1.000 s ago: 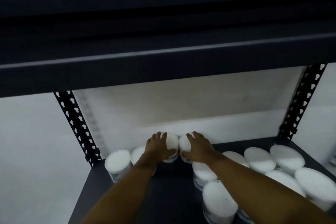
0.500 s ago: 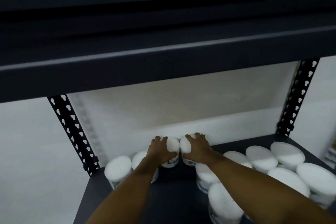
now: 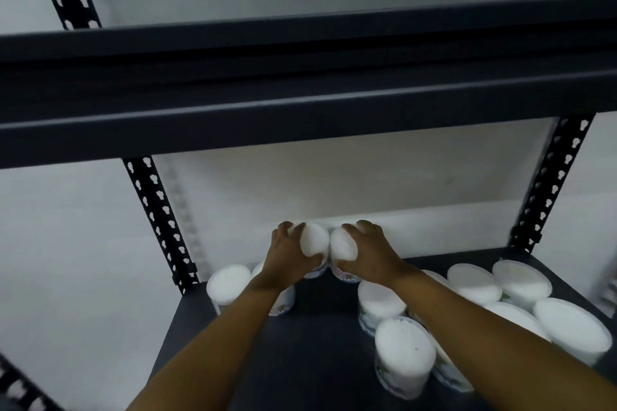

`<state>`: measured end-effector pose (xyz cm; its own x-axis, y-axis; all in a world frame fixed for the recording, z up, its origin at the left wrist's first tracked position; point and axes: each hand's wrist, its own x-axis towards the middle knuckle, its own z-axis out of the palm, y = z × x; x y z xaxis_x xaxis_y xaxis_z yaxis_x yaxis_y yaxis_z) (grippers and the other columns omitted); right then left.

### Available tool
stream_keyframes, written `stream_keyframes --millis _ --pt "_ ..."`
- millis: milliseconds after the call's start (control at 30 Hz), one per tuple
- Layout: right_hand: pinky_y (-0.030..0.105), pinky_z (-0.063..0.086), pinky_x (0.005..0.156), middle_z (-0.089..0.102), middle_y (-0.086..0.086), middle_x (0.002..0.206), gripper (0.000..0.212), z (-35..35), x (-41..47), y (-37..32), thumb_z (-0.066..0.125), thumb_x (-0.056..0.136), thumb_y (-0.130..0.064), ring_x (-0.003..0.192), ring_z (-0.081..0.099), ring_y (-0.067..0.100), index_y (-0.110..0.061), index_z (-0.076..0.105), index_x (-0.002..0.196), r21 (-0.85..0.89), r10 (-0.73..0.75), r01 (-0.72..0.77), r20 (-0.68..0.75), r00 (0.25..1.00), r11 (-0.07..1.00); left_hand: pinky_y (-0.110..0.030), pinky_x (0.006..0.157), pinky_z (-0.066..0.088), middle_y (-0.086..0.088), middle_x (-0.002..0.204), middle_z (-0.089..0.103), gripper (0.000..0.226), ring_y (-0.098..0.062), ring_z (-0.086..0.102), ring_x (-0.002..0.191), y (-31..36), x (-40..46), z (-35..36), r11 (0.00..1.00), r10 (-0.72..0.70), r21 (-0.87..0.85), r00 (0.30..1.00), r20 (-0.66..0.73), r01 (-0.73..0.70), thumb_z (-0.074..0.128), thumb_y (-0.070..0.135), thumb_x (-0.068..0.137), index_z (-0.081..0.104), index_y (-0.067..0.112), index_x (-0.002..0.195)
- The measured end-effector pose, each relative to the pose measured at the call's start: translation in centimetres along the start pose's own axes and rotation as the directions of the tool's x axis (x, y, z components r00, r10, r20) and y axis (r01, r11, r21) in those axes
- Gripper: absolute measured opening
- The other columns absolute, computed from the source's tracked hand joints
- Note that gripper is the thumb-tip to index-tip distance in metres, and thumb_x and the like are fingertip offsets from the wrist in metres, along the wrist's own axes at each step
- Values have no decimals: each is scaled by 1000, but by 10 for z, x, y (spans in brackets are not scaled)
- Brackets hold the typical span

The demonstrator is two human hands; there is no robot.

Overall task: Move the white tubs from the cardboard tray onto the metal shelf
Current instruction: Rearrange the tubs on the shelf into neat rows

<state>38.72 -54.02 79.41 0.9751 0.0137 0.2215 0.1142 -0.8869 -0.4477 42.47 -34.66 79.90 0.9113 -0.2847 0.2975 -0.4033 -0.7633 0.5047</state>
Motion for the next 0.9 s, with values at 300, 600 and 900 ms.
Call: stream_keyframes --millis 300,600,900 --pt "29 27 106 31 4 142 82 -25 -35 -29 73 74 -44 131 26 24 -22 33 141 56 -39 35 67 997 998 -28 103 33 -4 143 29 79 -23 29 131 18 -42 -29 996 -70 52 997 -35 71 72 45 75 36 18 140" --pt "30 34 98 38 1 128 80 -2 -55 -44 71 68 -49 121 33 22 -27 37 137 40 -68 62 162 984 997 -32 108 30 -2 144 24 83 -24 28 133 1 -95 -32 980 -197 -1 980 -9 197 72 44 74 34 20 143" --pt "31 33 102 38 -2 132 82 35 -57 -49 66 70 -53 123 32 22 -27 34 140 -15 -51 57 256 965 998 -34 105 32 -6 138 35 82 -26 35 127 -31 -112 -22 979 -204 7 979 16 204 74 46 70 41 15 138"
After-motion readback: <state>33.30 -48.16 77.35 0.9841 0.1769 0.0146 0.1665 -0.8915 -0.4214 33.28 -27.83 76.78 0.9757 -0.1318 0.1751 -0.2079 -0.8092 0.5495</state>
